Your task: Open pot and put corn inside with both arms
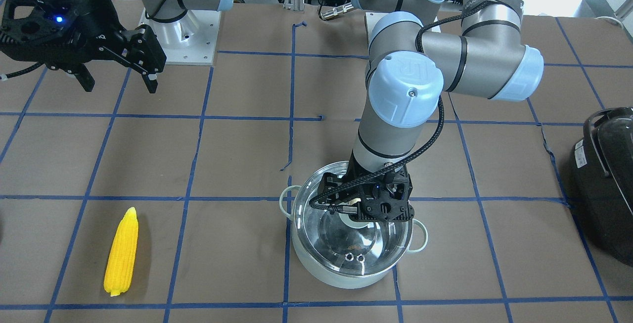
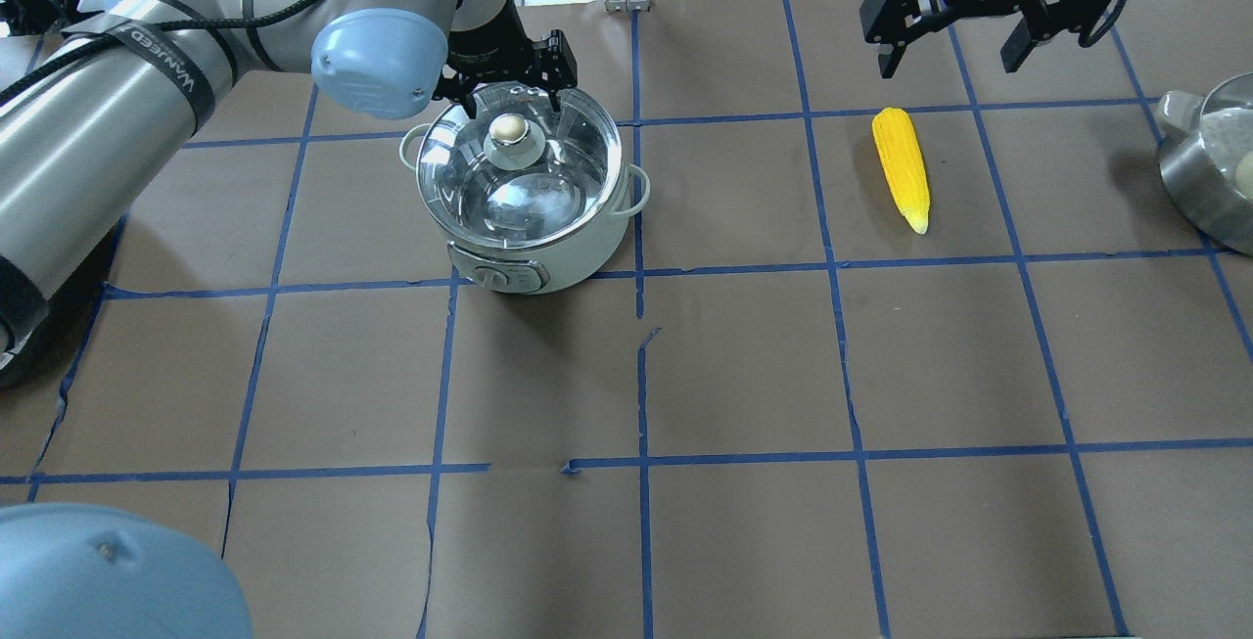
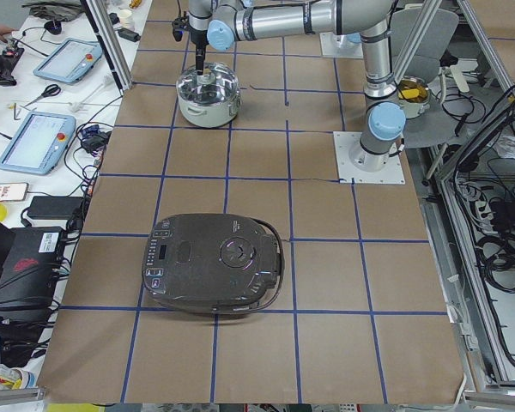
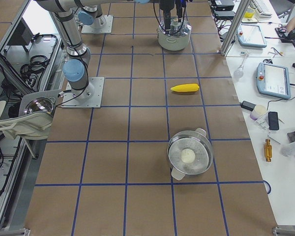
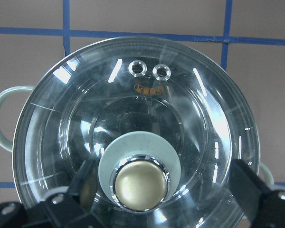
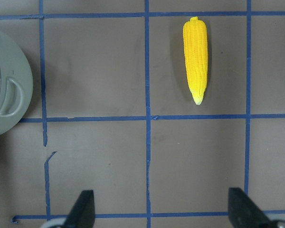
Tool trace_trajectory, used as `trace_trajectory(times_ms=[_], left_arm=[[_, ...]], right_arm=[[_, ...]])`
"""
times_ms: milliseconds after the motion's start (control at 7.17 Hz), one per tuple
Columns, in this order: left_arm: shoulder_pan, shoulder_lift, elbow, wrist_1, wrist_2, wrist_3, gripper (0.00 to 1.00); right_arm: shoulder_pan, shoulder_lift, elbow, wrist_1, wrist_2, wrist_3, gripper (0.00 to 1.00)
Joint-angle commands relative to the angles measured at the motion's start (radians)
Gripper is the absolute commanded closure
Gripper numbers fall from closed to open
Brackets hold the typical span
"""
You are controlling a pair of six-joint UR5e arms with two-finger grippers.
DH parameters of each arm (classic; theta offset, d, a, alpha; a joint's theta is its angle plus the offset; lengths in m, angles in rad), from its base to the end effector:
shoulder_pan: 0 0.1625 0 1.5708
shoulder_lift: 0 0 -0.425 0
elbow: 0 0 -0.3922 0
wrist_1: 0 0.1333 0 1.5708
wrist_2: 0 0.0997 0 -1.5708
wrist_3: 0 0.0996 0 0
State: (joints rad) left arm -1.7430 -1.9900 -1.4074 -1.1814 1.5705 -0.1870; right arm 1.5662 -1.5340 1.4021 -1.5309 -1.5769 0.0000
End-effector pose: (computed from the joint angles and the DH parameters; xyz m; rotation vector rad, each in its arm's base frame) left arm -0.2452 -0.6318 0.3660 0.0230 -3.1106 0.2047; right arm 0.1303 -0.5135 0.5488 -0.0076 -3.1320 0.1441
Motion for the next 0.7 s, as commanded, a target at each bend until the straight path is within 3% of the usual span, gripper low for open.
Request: trace_trajectory(times_ms=[0, 279, 558], left_arm=[[0.0, -0.004, -0.019, -0.006, 0.031, 0.009, 0.02], [0.002, -0.019, -0.024, -0.006, 0.026, -0.002, 0.09], [0.0, -0.023, -0.021, -0.006, 0.019, -0.008, 0.3]], right_arm=[[0.0, 0.0, 0.0, 0.0, 0.0, 0.0, 0.0], [0.0, 0.0, -0.002, 0.0, 0.0, 0.0, 0.0], [0.0, 0.0, 0.0, 0.0, 0.0, -0.003, 0.0]])
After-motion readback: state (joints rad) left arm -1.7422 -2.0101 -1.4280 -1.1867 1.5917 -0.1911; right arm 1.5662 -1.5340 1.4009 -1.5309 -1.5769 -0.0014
